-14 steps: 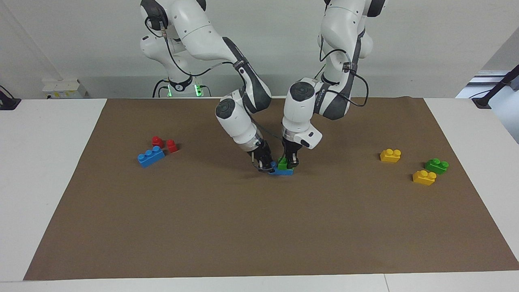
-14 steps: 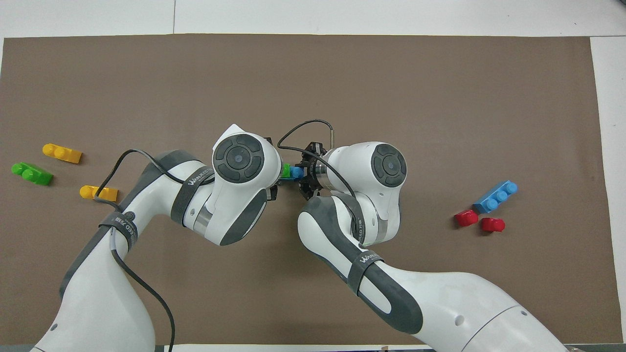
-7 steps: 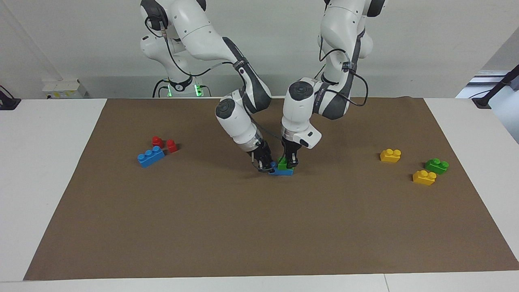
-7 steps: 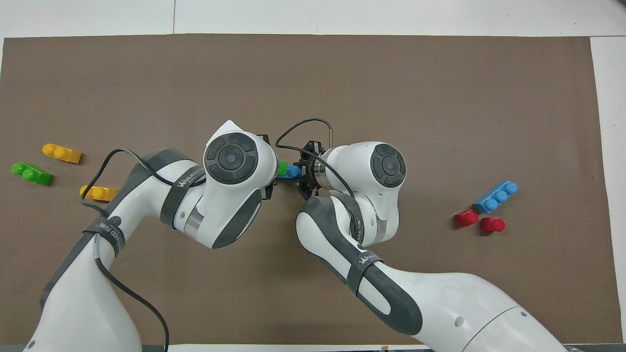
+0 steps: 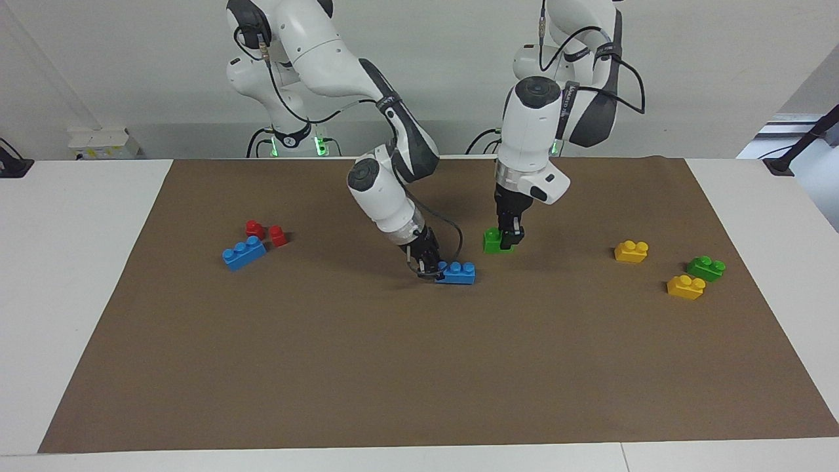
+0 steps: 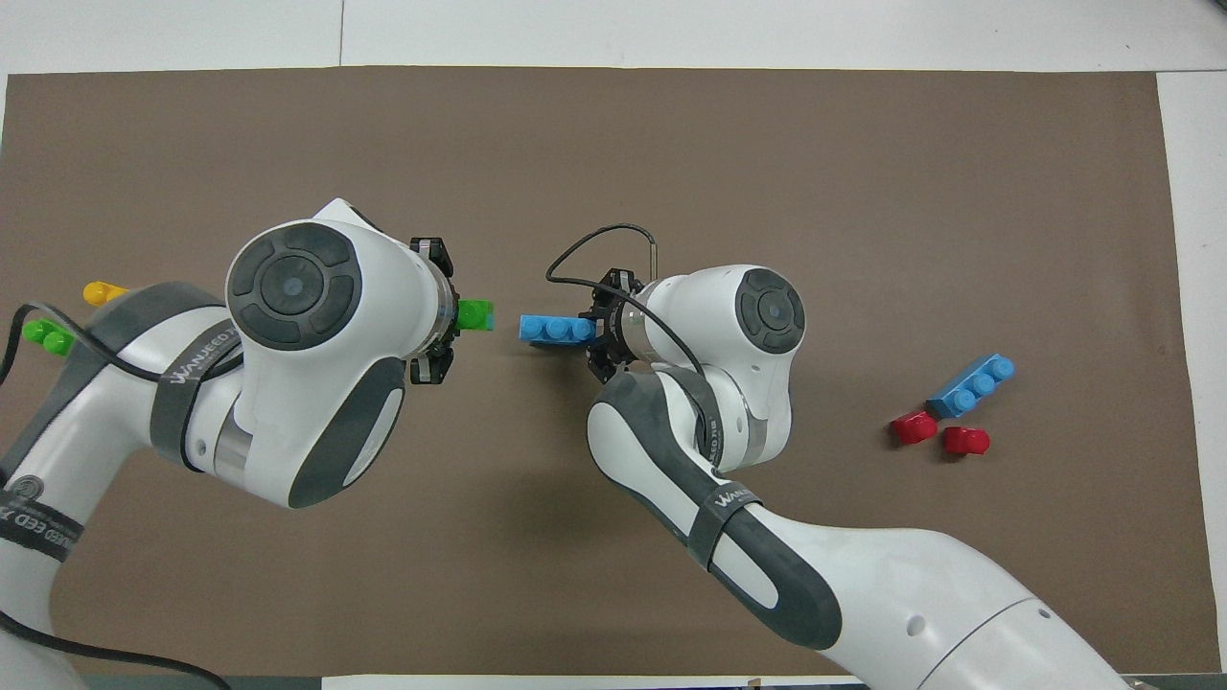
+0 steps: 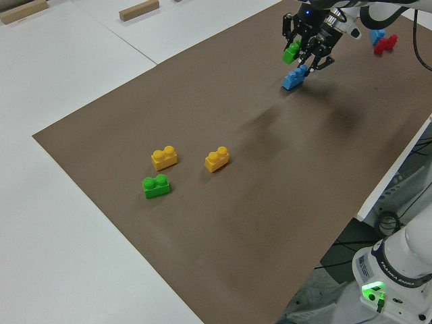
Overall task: Remove green block with left arm and hold with right
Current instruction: 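Pull the green brick away with the left gripper while the right gripper pulls blue, then lower the green brick with the left gripper while the right gripper lowers blue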
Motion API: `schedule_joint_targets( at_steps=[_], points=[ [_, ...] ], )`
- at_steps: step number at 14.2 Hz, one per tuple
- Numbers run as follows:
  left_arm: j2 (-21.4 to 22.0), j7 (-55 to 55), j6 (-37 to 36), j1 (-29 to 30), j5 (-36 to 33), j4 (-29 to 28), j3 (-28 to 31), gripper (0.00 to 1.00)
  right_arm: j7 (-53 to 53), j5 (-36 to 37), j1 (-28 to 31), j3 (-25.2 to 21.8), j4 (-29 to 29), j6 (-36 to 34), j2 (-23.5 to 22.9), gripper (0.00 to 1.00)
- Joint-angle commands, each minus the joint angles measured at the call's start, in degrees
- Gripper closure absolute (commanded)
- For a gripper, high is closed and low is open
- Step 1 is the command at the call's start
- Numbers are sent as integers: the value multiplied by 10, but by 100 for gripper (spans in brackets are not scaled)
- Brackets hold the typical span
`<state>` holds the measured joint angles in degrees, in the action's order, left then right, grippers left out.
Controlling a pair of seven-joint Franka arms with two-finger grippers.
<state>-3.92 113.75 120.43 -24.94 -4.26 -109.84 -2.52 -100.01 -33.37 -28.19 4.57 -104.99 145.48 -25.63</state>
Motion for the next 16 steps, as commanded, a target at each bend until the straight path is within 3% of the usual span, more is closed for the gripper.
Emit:
schedule_joint_targets(
  at_steps=[1,4,7,10,13,16],
  points=[
    [17,-80,-25,40,20,-3,-1,100,99,5,88,1,64,-139,28,100],
    [25,-214,-52,102,48,8,0,100,261,27,200,1,87,-249,57,100],
    [24,-330,-56,164,58,10,1,100,368,40,305,-1,86,-296,58,100],
    [22,-453,-52,225,70,9,1,100,385,88,362,0,80,-326,46,100],
    [10,-553,-31,279,97,9,2,100,465,86,416,0,41,-326,39,100],
    [-22,-593,8,299,97,6,2,100,478,81,439,0,13,-320,37,100]
  ],
)
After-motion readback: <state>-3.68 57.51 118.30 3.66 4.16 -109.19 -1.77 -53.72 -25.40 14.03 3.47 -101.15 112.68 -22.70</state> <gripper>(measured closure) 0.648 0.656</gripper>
